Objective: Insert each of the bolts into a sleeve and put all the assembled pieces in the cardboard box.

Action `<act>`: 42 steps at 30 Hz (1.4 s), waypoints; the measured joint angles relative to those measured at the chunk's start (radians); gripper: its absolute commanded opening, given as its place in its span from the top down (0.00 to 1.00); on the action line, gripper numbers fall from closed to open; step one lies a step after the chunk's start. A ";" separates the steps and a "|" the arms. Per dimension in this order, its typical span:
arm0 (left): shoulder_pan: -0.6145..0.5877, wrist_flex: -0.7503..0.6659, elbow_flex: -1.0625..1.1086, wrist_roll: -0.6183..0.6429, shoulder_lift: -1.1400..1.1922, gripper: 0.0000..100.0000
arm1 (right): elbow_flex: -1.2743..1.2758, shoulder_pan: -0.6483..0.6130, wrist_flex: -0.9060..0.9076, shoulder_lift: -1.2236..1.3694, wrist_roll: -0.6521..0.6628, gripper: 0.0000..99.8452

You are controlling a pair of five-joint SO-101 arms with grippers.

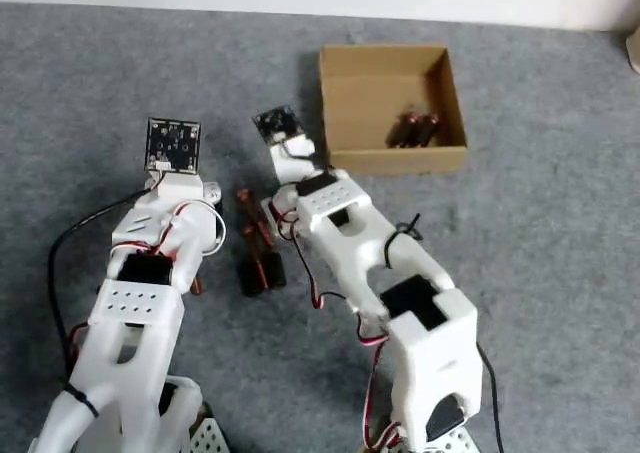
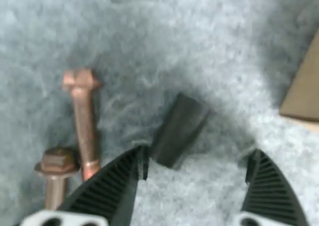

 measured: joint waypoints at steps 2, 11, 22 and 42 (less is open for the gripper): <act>0.000 0.000 0.000 0.000 0.000 0.99 | -0.037 0.000 0.017 0.025 0.000 0.71; 0.000 0.000 0.000 0.000 0.000 0.99 | -0.167 -0.002 0.023 0.135 -0.006 0.71; 0.000 0.000 0.000 0.000 0.000 0.99 | -0.336 -0.003 0.146 0.250 -0.114 0.71; 0.000 0.000 0.000 0.000 0.000 0.99 | -0.512 0.005 0.428 0.327 -0.158 1.00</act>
